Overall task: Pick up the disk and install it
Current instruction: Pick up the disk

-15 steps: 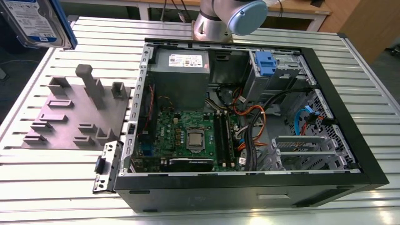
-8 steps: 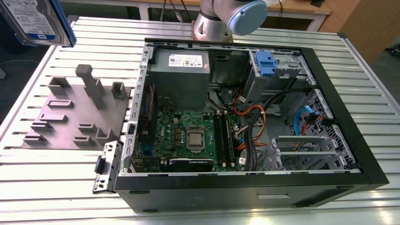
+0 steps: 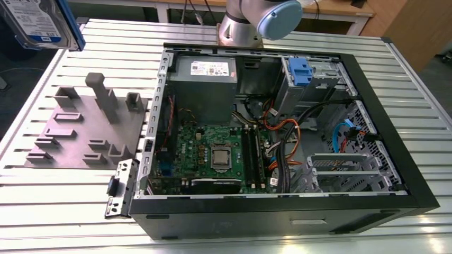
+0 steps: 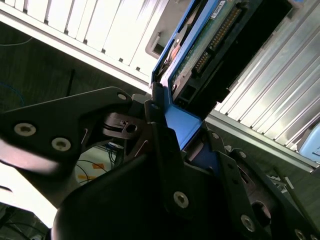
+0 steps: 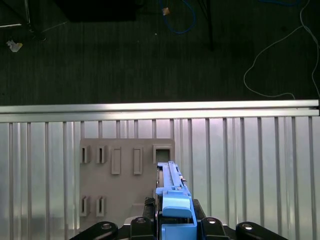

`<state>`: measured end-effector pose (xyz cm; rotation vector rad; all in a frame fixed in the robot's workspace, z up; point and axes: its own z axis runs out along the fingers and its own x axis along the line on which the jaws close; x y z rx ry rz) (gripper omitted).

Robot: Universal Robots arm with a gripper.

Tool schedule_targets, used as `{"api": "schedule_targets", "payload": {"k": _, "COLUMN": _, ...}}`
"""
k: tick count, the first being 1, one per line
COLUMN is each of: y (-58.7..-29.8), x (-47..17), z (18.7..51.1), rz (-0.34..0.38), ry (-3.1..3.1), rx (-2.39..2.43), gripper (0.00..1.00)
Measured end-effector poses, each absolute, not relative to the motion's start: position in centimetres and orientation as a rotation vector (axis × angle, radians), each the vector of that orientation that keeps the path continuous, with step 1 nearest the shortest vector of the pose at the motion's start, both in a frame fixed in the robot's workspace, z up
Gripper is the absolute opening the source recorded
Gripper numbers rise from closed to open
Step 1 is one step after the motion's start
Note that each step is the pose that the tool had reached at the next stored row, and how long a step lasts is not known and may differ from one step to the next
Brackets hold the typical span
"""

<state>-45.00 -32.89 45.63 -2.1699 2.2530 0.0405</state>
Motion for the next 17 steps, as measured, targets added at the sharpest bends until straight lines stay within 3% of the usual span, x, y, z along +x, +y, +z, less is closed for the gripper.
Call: {"api": "schedule_targets", "payload": {"k": 17, "y": -32.89, "x": -44.57, "z": 45.63, "rz": 0.043, "ry": 2.252, "rx": -2.169, "gripper": 0.36}}
